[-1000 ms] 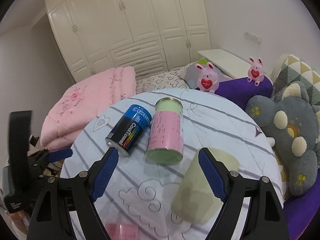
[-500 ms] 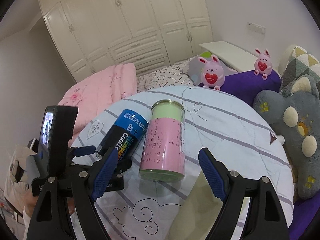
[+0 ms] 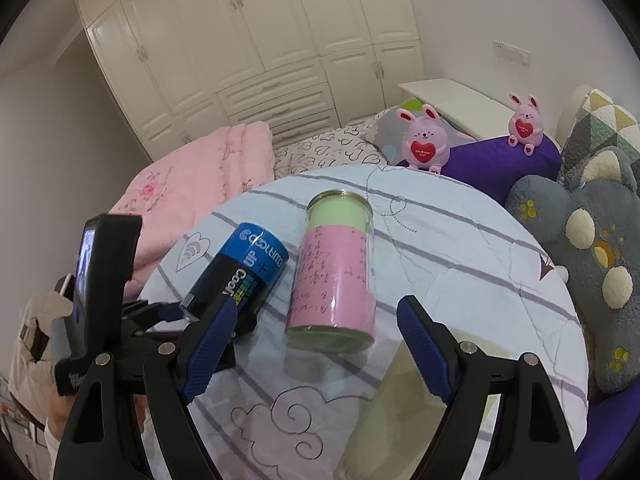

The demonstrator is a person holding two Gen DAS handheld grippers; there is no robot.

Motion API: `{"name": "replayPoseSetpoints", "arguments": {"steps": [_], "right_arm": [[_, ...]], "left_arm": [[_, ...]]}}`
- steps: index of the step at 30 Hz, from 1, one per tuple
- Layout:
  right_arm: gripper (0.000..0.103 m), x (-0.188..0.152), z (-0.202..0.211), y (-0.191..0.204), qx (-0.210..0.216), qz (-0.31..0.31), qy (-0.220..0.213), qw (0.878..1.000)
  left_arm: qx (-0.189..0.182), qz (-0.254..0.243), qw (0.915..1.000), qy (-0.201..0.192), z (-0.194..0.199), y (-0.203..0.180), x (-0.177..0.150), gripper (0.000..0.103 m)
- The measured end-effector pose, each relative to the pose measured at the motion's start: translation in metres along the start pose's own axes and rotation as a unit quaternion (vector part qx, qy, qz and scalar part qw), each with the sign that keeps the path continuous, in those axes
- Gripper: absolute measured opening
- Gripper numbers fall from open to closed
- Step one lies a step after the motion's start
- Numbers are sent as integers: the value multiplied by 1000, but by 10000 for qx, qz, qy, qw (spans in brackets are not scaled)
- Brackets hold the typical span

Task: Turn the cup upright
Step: 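Lift the blue can with the left tool while the right tool approaches it, then close the right tool on the blue can while the left tool holds it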

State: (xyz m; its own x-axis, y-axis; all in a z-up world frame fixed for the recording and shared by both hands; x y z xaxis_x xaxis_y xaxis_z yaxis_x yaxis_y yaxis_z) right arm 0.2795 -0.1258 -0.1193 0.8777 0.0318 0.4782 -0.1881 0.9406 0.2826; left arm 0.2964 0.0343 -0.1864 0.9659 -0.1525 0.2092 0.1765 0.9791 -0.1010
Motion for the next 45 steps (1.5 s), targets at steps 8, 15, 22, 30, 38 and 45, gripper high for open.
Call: {"name": "replayPoseSetpoints", "arguments": {"steps": [8, 15, 22, 30, 38, 45], "right_arm": [[84, -24, 0, 24, -13, 187, 201, 9996], [84, -51, -2, 42, -65, 291, 415, 9987], [84, -66, -2, 55, -66, 295, 560, 9980], [84, -70, -3, 68, 214, 9, 854, 9961], [84, -76, -14, 89, 383, -234, 1126, 9926], [84, -81, -33, 89, 467, -695, 1510, 9850]], "left_arm": [[-34, -19, 9999, 103, 13, 3, -61, 71], [-28, -2, 9999, 108, 22, 8, -96, 71], [-98, 152, 9998, 119, 23, 14, -114, 97], [303, 21, 9995, -125, 44, 21, -127, 99], [472, 42, 9984, -322, 60, 34, -136, 99], [505, 123, 9978, -418, 66, 50, -137, 99]]}}
Point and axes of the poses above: each gripper's, at about its wrist camera, not at the fingertips, and z roughly against the way its jaws point, y to its left, x to its top, the point moved 9 cm from there along -z, roughly the way its jaws point, and after that the axes turned 13 degrees about y, right-handed, at the moved point
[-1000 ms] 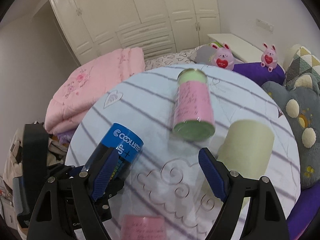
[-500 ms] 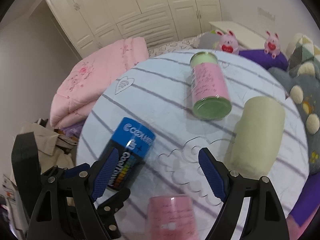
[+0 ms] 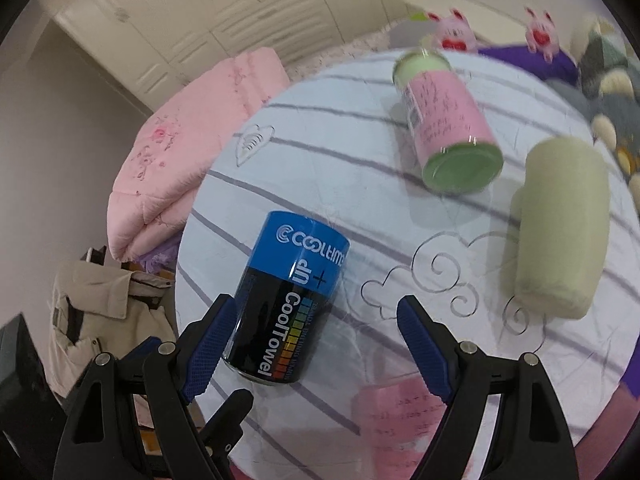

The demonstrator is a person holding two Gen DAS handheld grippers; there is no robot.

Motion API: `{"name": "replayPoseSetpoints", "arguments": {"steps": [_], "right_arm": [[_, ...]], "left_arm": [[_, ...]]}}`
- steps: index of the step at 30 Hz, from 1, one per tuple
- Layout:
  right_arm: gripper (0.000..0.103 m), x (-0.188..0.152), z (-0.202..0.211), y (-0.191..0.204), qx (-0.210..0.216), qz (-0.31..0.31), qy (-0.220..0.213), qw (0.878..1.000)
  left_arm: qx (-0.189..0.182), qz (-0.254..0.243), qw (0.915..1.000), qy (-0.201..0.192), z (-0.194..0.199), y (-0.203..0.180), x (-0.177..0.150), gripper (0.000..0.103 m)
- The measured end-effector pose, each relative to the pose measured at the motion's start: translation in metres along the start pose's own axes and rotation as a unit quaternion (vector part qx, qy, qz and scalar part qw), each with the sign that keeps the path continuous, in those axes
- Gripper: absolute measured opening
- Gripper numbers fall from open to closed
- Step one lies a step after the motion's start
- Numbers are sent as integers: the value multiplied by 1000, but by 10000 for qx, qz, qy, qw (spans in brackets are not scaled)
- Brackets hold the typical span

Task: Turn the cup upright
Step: 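Close the right tool on the blue can while the left tool holds it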

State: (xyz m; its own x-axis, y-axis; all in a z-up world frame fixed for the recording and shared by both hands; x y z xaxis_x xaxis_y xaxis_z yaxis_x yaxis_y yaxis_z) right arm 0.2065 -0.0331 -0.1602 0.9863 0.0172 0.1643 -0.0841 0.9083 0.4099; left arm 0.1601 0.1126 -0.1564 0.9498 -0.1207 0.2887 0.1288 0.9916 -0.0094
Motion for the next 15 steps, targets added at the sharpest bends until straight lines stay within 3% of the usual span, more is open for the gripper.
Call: {"name": "replayPoseSetpoints", "arguments": {"steps": [15], "right_arm": [[84, 19, -46, 7, 577, -618, 623, 9945]], "left_arm": [[-323, -33, 9994, 84, -8, 4, 6, 102]]}}
Point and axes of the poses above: each gripper's, at about its wrist camera, not at the fingertips, and z roughly against the way its jaws point, y to its left, x to its top, the point moved 9 cm from there along -z, roughly the way its jaws point, and after that the axes turned 13 degrees about y, right-handed, at the moved point
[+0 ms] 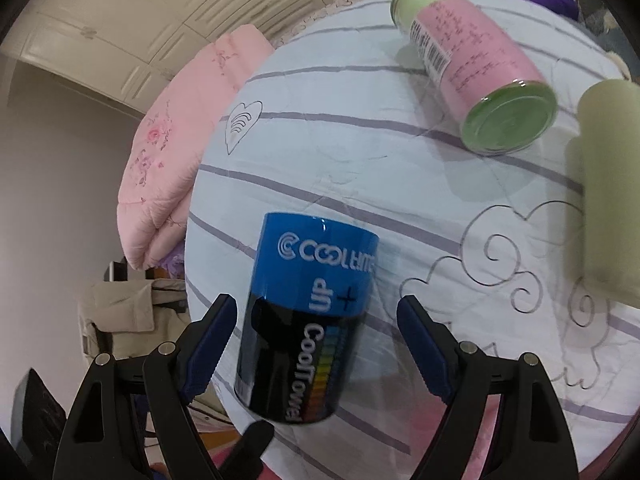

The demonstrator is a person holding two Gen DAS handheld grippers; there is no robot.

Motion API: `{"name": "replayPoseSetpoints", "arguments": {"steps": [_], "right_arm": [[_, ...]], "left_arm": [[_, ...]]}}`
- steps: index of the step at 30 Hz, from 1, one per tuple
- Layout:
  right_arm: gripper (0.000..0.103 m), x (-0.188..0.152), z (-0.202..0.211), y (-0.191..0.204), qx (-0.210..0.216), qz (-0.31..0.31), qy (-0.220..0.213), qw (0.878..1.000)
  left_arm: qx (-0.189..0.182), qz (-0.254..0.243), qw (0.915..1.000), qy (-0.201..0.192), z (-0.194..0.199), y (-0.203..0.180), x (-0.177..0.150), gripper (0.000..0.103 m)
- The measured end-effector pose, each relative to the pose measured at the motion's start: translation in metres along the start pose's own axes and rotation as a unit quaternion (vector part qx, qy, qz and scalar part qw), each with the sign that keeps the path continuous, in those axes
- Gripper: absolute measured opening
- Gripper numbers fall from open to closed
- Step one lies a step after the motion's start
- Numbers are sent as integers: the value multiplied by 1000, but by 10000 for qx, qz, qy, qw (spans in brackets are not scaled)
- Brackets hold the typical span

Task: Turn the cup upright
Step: 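Close the right tool on the blue can while the left tool holds it, then rotate the can open end up with the right tool while the left tool releases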

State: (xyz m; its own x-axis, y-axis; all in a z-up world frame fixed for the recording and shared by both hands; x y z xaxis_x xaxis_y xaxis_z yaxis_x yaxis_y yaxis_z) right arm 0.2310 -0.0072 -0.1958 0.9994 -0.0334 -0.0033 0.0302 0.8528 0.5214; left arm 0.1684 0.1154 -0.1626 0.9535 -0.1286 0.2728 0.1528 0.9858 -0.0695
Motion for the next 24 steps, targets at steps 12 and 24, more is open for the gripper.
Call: {"name": "replayPoseSetpoints", "arguments": {"steps": [12, 24], "right_arm": [[83, 7, -22, 15, 267, 293, 207, 9990], [69, 8, -6, 17, 239, 678, -162, 9973]], "left_arm": [[-43, -78, 10000, 1, -3, -1, 2, 102], [-148, -146, 9998, 21, -4, -12, 6, 102]]}}
Point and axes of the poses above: each gripper's, at about its wrist camera, not at the fingertips, and z roughly against the way its jaws point, y to its left, x to its top, the point moved 9 cm from there along -z, roughly the way its jaws point, and after that the axes turned 13 degrees about y, right-handed, at the moved point
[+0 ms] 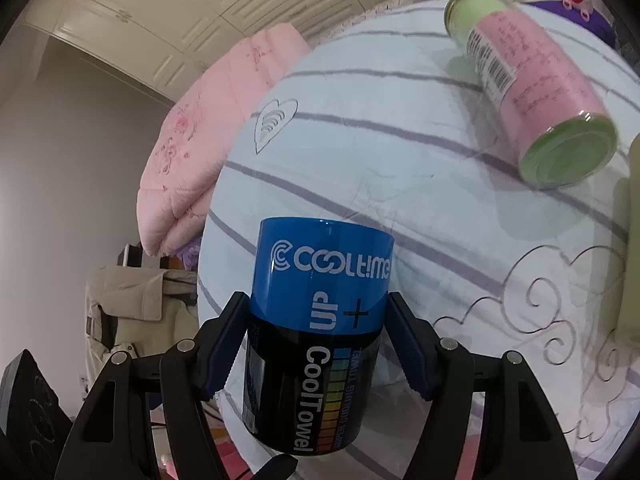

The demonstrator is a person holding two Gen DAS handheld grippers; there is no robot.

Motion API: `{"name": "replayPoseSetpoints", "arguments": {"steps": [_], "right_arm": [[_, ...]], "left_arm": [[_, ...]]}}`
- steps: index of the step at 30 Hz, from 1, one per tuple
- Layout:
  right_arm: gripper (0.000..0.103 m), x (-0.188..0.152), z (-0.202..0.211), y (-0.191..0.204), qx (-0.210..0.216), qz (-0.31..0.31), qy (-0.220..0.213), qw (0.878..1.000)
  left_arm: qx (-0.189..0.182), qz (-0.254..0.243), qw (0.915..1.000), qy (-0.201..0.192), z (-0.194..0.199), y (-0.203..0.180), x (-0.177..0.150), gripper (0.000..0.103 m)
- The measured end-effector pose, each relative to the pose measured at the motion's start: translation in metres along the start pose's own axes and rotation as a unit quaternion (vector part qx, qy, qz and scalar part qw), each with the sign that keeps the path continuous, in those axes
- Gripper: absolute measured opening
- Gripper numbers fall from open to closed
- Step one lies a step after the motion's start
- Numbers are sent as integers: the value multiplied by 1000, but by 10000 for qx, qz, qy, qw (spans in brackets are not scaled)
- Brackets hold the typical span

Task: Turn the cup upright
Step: 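Rotate the can open end up with the right tool while the left tool releases, then lower the upright blue can onto the table with the right tool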

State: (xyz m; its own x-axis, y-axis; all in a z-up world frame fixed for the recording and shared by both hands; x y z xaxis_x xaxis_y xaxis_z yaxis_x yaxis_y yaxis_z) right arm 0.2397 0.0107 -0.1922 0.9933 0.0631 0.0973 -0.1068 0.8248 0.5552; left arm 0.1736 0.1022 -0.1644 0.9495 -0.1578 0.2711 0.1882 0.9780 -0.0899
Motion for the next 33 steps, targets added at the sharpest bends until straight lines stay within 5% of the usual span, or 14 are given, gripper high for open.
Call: {"name": "replayPoseSetpoints", "arguments": {"steps": [14, 22, 33], "right_arm": [[69, 16, 45, -10, -669, 547, -745, 9935], [69, 26, 69, -22, -1709, 1065, -1287, 9710], [68, 21, 68, -20, -2024, 1366, -1292, 9611]], "left_arm": [[-215, -19, 9998, -16, -11, -27, 28, 102], [-163, -3, 9998, 70, -19, -34, 31, 102], [8, 63, 9999, 96, -21, -32, 27, 102]]}}
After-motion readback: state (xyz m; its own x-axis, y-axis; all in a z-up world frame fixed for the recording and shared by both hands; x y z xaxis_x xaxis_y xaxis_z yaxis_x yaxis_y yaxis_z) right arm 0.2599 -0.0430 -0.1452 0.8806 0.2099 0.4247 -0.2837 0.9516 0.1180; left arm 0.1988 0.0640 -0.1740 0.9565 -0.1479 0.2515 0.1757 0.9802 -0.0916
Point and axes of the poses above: each gripper's, at about its wrist camera, not at the fingertips, and z roughly against the way its jaws point, y to its left, x to its top, the point moved 9 cm from there along -z, roughly the way its jaws point, and after that the axes turned 13 degrees about y, right-handed, at the moved point
